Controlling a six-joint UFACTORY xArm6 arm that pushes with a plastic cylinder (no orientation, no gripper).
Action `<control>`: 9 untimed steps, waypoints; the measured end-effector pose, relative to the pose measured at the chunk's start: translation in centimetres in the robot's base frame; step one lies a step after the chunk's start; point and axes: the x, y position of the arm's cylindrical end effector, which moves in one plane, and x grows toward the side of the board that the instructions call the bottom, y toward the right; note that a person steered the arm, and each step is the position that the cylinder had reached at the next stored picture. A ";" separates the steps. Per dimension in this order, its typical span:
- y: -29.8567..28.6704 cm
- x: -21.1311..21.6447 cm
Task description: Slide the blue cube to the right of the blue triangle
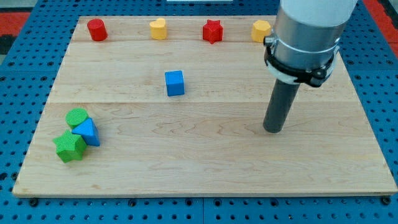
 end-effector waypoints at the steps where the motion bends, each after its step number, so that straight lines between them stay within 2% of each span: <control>1: -1.2 -3.8; 2: -1.2 -7.0; 3: -1.0 -8.1; 5: -0.7 -8.2; 7: -7.2 -9.6; 8: -6.9 -12.0; 9: -11.6 -13.6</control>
